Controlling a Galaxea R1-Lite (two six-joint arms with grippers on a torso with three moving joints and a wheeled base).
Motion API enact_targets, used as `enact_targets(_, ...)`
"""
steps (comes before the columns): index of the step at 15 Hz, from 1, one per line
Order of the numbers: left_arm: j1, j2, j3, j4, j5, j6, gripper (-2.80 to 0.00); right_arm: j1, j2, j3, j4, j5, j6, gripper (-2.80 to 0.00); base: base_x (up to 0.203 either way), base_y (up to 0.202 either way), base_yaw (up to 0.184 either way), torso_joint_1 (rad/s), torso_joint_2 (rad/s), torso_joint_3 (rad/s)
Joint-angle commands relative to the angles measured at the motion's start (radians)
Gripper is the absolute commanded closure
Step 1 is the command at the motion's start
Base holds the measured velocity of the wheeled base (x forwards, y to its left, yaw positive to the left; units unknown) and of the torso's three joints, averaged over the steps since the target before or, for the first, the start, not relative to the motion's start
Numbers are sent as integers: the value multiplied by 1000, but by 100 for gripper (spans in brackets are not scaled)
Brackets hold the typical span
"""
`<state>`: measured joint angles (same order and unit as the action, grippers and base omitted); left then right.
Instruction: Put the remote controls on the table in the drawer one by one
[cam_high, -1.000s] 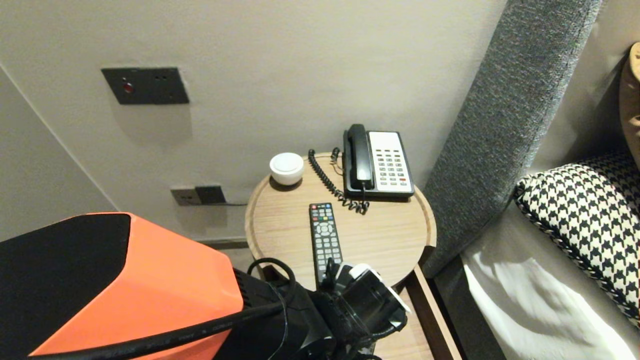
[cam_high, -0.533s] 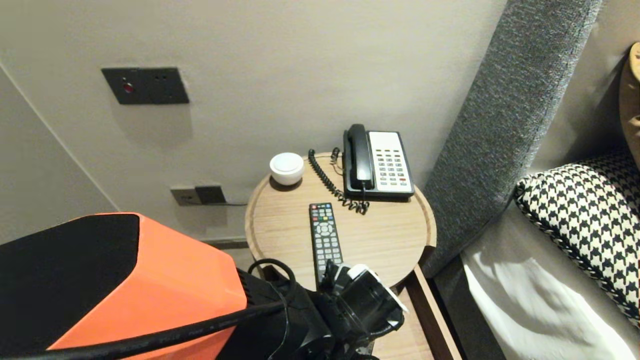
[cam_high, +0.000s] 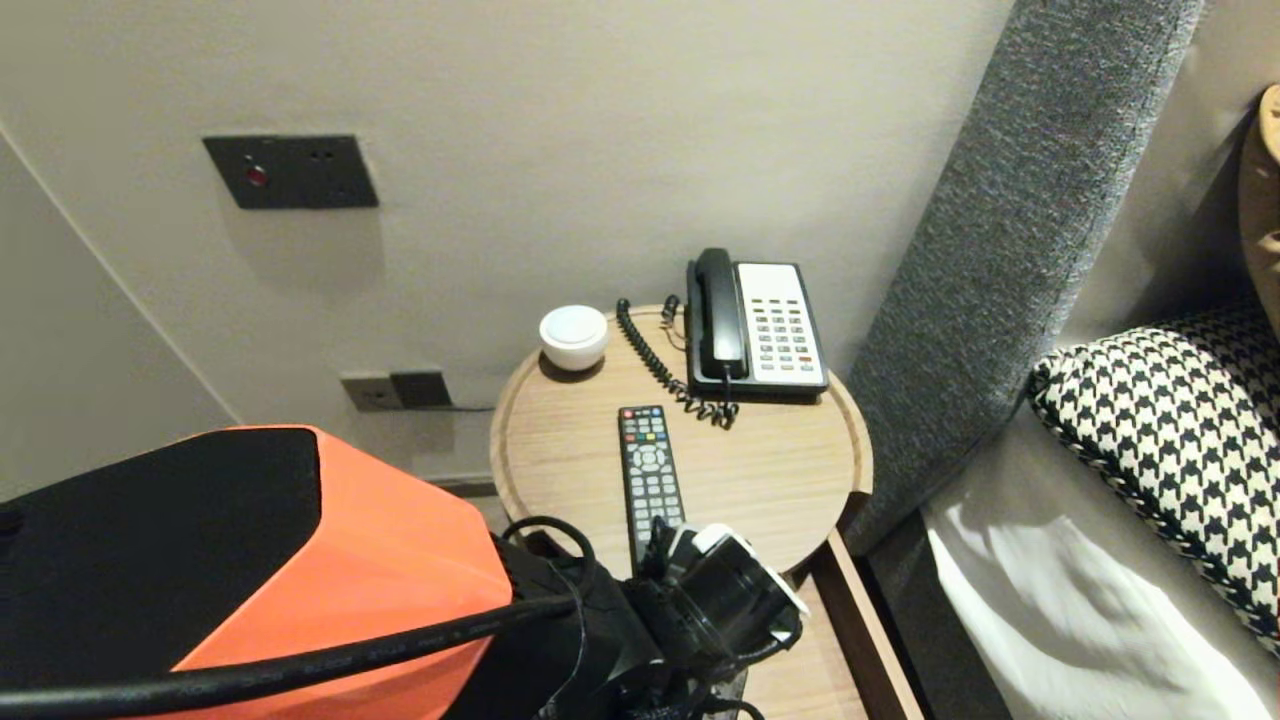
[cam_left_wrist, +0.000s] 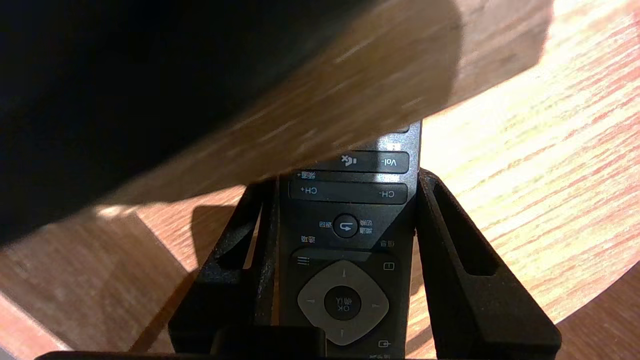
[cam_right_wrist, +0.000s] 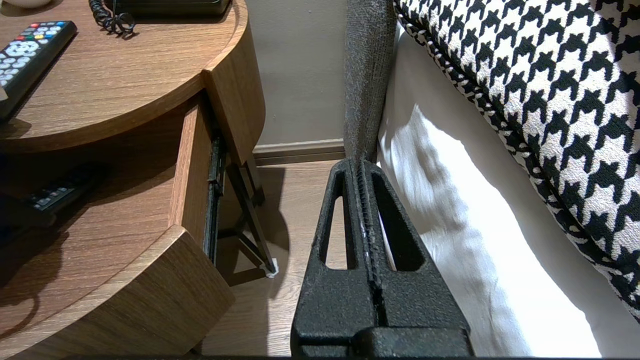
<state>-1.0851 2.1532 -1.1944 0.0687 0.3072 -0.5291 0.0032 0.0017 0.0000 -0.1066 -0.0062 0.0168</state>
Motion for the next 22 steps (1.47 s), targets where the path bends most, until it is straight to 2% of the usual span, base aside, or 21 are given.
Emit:
enact_targets(1, 1, 14, -7, -4, 3, -4, 0, 1, 1, 40, -1, 0, 0, 0, 0, 0, 0, 0, 0, 0)
enact_targets(11, 1, 49, -5, -86, 8, -1, 0, 1, 1, 40, -1, 0, 0, 0, 0, 0, 0, 0, 0, 0)
enact_targets(14, 0, 48, 18, -150, 14, 5, 0, 0, 1, 40, -1, 0, 0, 0, 0, 0, 0, 0, 0, 0)
enact_targets(17, -1, 47, 44, -206, 53, 11, 0, 1, 1, 40, -1, 0, 0, 0, 0, 0, 0, 0, 0, 0)
enact_targets(22, 4, 45, 66, -210, 59, 12, 0, 0, 1, 40, -1, 0, 0, 0, 0, 0, 0, 0, 0, 0)
